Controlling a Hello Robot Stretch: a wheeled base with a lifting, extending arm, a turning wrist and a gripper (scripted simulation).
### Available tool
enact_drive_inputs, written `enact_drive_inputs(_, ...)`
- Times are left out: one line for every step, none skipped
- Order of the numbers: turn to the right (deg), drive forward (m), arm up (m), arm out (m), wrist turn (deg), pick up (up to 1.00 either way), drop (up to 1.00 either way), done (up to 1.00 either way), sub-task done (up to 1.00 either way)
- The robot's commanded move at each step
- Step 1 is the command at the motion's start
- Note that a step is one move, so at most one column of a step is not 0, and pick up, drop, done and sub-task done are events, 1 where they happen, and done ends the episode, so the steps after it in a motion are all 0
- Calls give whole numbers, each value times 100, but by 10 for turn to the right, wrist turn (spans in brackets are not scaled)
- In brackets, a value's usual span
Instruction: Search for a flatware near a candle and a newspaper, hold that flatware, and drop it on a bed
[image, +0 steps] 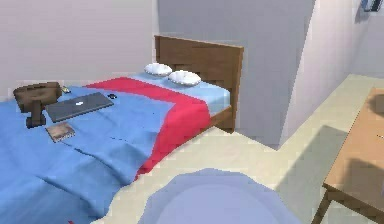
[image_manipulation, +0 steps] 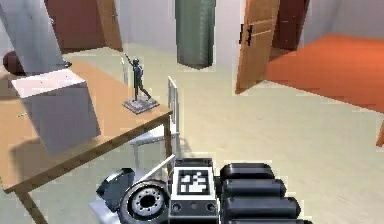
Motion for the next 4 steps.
enact_drive_inputs(60,0,0,0,0,0,0,0,0)
enact_drive_inputs(0,85,0,0,0,0,0,0,0)
enact_drive_inputs(-450,0,0,0,0,0,0,0,0)
enact_drive_inputs(-180,0,0,0,0,0,0,0,0)
